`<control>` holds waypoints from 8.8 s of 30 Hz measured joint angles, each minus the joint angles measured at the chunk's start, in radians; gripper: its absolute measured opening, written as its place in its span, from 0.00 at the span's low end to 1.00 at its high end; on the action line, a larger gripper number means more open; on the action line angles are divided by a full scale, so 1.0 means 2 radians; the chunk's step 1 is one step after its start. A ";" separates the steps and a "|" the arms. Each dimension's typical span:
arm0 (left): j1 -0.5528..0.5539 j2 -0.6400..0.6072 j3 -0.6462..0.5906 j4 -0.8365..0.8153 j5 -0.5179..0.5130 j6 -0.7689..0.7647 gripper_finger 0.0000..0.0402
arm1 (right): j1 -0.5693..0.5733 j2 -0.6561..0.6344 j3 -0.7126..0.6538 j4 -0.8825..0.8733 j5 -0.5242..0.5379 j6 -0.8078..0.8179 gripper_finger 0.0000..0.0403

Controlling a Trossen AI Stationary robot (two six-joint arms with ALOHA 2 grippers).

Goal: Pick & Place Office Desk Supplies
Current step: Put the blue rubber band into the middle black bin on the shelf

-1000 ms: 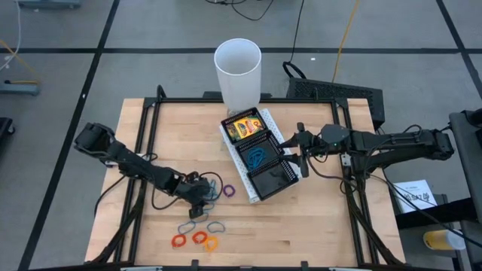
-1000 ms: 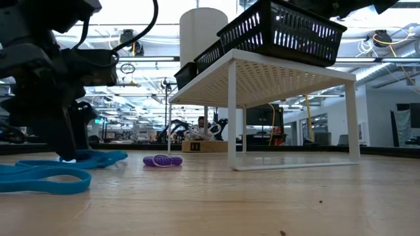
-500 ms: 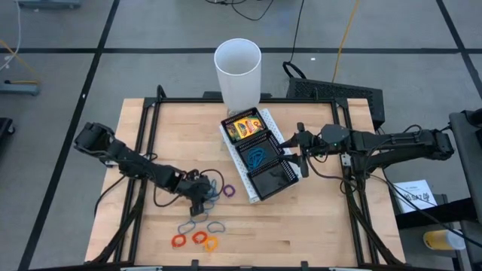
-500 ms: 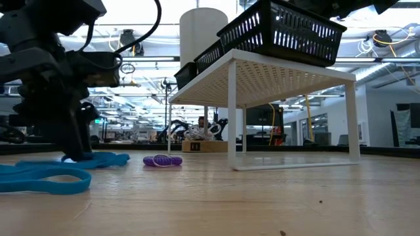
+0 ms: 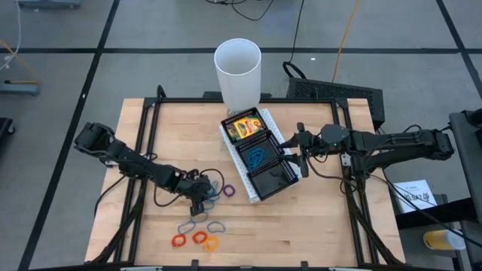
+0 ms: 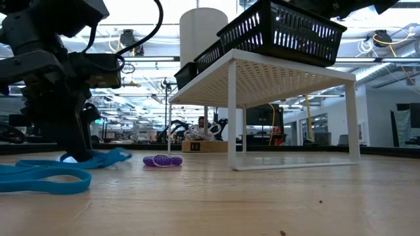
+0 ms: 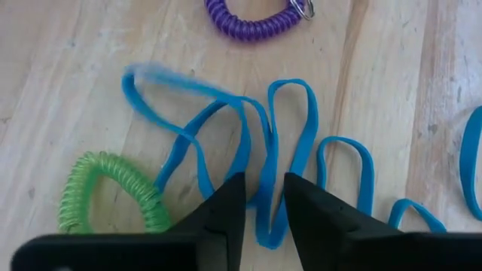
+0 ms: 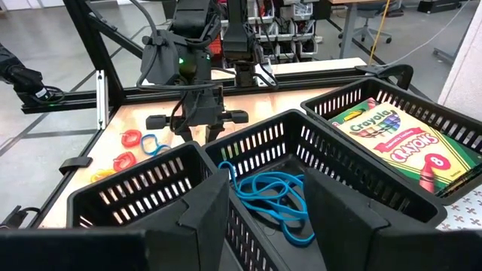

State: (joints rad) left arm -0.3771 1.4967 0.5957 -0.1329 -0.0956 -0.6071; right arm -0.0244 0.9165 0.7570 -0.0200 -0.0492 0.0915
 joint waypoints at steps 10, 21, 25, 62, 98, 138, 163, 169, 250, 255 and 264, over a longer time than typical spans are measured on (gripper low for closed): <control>0.000 0.000 0.000 0.001 0.013 -0.010 0.10 | 0.000 0.000 0.000 0.000 0.000 -0.001 0.40; 0.000 0.000 0.008 -0.004 0.036 -0.014 0.04 | 0.000 0.000 0.000 0.000 0.000 -0.001 0.40; 0.002 0.000 0.031 -0.017 0.035 0.004 0.03 | 0.000 0.000 0.000 0.000 0.000 -0.001 0.40; 0.008 0.000 0.342 -0.206 -0.201 0.363 0.03 | 0.000 0.016 0.000 0.043 -0.001 0.001 0.40; 0.110 0.004 0.343 -0.013 -0.186 0.495 0.06 | 0.028 0.158 0.000 0.269 -0.003 0.014 0.40; 0.134 0.050 0.343 0.016 -0.158 0.404 0.58 | 0.030 0.045 0.000 0.137 -0.002 0.010 0.40; 0.134 -0.167 0.140 0.063 0.074 0.310 0.62 | 0.030 0.004 0.000 0.080 -0.002 0.009 0.40; 0.093 -0.227 -0.006 0.184 0.075 0.191 0.62 | 0.030 -0.005 0.000 0.048 -0.002 0.014 0.40; 0.065 0.056 0.064 0.016 -0.022 0.030 0.04 | 0.030 -0.106 -0.093 0.037 -0.002 0.039 0.40; 0.065 0.030 0.064 -0.002 -0.030 0.041 0.02 | 0.030 -0.105 -0.093 0.037 -0.002 0.039 0.40; 0.065 0.035 0.064 -0.005 -0.032 0.028 0.13 | 0.030 -0.105 -0.093 0.037 -0.002 0.038 0.40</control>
State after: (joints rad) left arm -0.2468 1.5664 0.7235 -0.1436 -0.1592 -0.5510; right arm 0.0349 0.7055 0.5720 0.0549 -0.0528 0.1684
